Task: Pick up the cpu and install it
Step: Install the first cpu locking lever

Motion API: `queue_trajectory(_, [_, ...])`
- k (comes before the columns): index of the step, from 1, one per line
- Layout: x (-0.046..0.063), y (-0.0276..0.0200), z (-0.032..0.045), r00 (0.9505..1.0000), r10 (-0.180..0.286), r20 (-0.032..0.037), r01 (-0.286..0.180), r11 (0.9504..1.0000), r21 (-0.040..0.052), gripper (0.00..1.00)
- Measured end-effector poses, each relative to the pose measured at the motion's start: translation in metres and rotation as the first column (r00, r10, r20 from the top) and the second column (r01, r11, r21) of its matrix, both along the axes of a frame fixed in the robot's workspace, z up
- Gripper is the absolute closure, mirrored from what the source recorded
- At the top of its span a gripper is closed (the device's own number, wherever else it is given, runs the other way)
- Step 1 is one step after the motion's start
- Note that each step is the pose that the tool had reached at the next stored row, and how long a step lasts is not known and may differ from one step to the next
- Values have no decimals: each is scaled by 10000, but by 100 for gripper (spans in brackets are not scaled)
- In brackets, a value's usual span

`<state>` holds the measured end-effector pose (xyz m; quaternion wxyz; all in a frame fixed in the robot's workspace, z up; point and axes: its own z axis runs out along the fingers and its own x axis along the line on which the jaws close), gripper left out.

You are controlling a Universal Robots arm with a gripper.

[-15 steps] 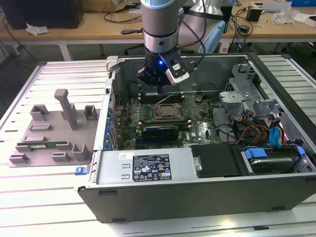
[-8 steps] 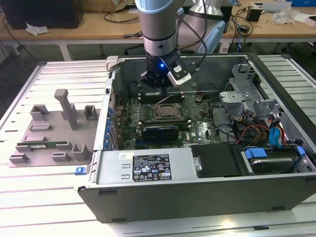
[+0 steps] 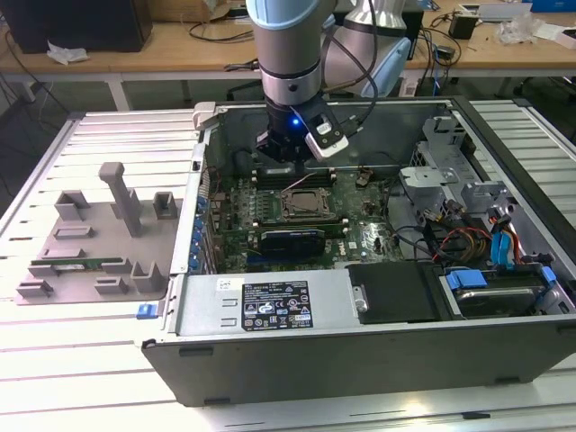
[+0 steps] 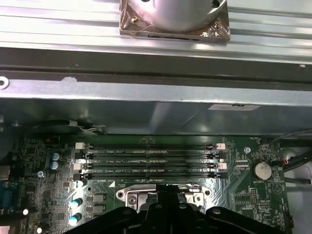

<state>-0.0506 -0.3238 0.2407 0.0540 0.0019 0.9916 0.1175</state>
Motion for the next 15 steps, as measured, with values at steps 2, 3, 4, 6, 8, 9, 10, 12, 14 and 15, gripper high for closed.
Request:
queue_trajectory(2, [0, -14, -16, 10000, -15, 71, 14, 10000, 84, 89])
queue_trajectory(3, [1, -19, -22, 9999, -17, 122, 16, 9999, 115, 89])
queue_trajectory(4, [2, -25, -29, 9998, -18, 176, 16, 9999, 148, 89])
queue_trajectory(6, [2, -27, -49, 9998, -26, 188, 21, 9997, 258, 89])
queue_trajectory(8, [2, -28, -76, 9998, -57, 186, 52, 9996, 276, 89])
queue_trajectory(9, [4, -28, -91, 9997, -140, 186, 135, 9995, 278, 89])
queue_trajectory(10, [4, -28, -102, 9995, -236, 187, 230, 9993, 279, 89])
queue_trajectory(12, [4, -25, -137, 9972, -730, 185, 725, 9970, 280, 89])
queue_trajectory(14, [3, 1, -159, 9971, -744, 183, 738, 9968, 319, 89])
queue_trajectory(15, [2, 6, -162, 9971, -744, 182, 738, 9967, 324, 89])
